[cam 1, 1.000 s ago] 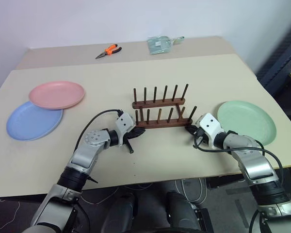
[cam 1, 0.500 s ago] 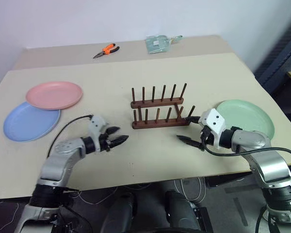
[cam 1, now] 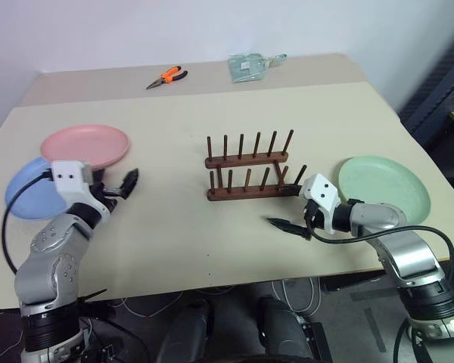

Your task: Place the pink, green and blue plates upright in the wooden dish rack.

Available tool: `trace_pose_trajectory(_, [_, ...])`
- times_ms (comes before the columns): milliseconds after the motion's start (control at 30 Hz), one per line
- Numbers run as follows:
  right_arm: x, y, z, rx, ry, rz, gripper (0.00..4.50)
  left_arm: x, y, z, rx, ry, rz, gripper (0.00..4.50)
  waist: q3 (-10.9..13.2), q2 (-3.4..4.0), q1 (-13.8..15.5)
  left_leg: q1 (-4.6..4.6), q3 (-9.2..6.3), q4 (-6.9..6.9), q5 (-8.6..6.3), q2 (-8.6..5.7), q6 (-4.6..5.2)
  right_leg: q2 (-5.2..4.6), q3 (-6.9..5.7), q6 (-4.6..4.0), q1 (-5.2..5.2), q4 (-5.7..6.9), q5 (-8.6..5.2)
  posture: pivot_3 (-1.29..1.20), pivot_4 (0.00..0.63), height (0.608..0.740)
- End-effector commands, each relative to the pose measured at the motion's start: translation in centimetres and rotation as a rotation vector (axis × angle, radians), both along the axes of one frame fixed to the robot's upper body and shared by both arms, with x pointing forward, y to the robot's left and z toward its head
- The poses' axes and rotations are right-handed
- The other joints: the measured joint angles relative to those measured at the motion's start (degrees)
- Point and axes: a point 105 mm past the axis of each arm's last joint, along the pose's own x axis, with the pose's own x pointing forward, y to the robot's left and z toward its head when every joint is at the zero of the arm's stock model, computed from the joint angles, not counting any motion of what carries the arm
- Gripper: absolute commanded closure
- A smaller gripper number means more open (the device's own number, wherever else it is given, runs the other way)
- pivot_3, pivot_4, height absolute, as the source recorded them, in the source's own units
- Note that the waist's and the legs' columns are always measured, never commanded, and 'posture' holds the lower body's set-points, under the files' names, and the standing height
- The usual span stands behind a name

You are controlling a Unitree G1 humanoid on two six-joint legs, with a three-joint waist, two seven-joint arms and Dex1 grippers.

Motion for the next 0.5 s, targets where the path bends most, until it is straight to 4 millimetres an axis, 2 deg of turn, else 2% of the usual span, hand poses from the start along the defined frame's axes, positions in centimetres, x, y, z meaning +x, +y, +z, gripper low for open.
trace_pose_trajectory(33, [0.4, 0.3, 0.7, -0.014, -0.044, 0.032, 0.0, -1.0, 2.9, 1.6, 0.008, -0.035, 0.19, 0.04, 0.0, 0.0, -0.01, 0.0, 0.01, 0.0, 0.0, 0.0, 0.0, 0.0, 0.0, 0.0, 0.0, 0.0, 0.0, 0.0, 0.15, 0.732])
trace_pose_trajectory(167, [0.7, 0.0, 0.5, -0.021, -0.035, 0.029, 0.0, -1.5, 5.7, 2.0, -0.004, -0.025, 0.356, 0.04, 0.02, -0.04, 0.08, -0.01, 0.0, 0.0, 0.0, 0.0, 0.0, 0.01, -0.01, 0.0, 0.0, 0.0, 0.0, 0.0, 0.15, 0.732])
trace_pose_trajectory(500, [0.9, 0.2, 0.1, -0.015, -0.026, 0.03, 0.0, -1.5, 8.4, 2.7, 0.023, 0.018, 0.52, 0.04, 0.03, -0.07, 0.1, -0.02, 0.0, 0.01, -0.01, -0.02, -0.02, 0.01, -0.02, 0.01, 0.0, 0.0, 0.01, 0.0, 0.15, 0.732])
